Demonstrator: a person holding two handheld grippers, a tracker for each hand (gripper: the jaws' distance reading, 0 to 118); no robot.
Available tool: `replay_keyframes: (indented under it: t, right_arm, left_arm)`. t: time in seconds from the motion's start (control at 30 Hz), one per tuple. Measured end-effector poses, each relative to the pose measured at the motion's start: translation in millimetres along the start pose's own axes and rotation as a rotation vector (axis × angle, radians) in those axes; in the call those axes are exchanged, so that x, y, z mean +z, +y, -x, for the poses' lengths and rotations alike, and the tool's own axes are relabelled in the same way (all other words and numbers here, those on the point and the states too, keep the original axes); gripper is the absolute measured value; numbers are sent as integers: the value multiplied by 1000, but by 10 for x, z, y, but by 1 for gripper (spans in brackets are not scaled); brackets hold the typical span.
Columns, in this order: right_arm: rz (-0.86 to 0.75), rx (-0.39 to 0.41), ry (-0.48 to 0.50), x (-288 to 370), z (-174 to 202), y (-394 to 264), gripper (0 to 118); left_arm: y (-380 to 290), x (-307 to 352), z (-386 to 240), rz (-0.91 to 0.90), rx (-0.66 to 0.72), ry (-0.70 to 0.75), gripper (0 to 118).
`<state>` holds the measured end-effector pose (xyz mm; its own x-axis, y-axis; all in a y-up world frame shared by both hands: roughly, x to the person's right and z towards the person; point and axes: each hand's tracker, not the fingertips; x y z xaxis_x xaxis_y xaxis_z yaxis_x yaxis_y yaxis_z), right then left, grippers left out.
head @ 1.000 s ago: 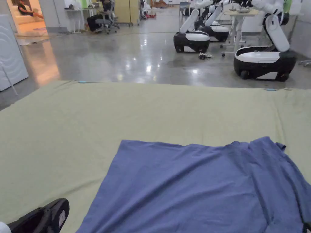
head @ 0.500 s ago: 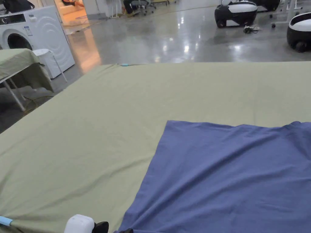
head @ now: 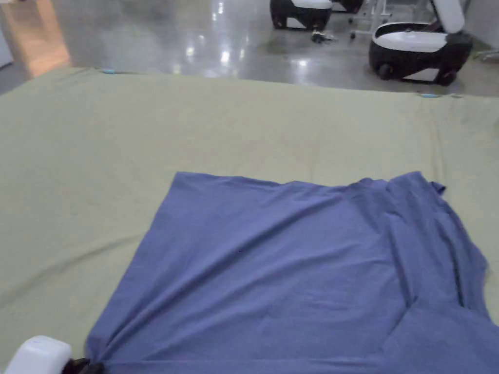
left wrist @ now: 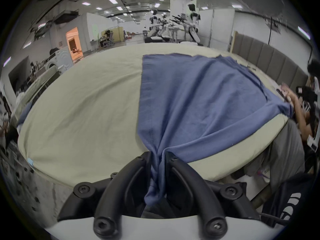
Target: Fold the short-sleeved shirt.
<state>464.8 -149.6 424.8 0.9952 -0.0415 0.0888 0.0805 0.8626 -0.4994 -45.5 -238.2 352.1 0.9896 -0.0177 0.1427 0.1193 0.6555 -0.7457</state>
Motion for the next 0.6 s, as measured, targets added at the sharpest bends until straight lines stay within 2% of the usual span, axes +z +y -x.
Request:
replay_keyframes:
  t: [0.07, 0.1, 0.17, 0.27, 0.3, 0.33, 0.43, 0.5, 0.57, 0.6]
  right_arm:
    - [58, -44, -31, -46, -128, -35, 46]
    - [94, -67, -45, -81, -189, -52, 60]
    - [143, -104, -71, -163, -385, -145, 68]
    - [276, -178, -44, -365, -565, -262, 74]
    - [296, -197, -23, -422, -616, -327, 84]
    - [312, -213, -6, -470, -636, -367, 88]
    - [367, -209, -8, -633, -650, -460, 88]
    - [358, -128, -67, -697, -615, -495, 86]
    - [366, -120, -59, -709, -585, -474, 73]
    - [362, -116, -62, -701, -594, -477, 69]
  left_arm:
    - [40, -12, 20, 26, -1, -3, 16]
    - [40, -26, 17, 35, -9, -2, 16]
    - [34, -31, 7, 37, -8, 2, 16]
    - [40, 22, -57, 30, 1, 8, 16]
    - [43, 30, -66, 27, 8, 9, 16]
    - [48, 47, -79, 25, 17, 7, 16]
    - [44, 59, -82, 21, 37, 1, 15]
    - [53, 72, -86, 20, 43, -4, 15]
    - [54, 80, -90, 19, 52, -7, 15]
    - [57, 82, -84, 16, 56, -9, 15]
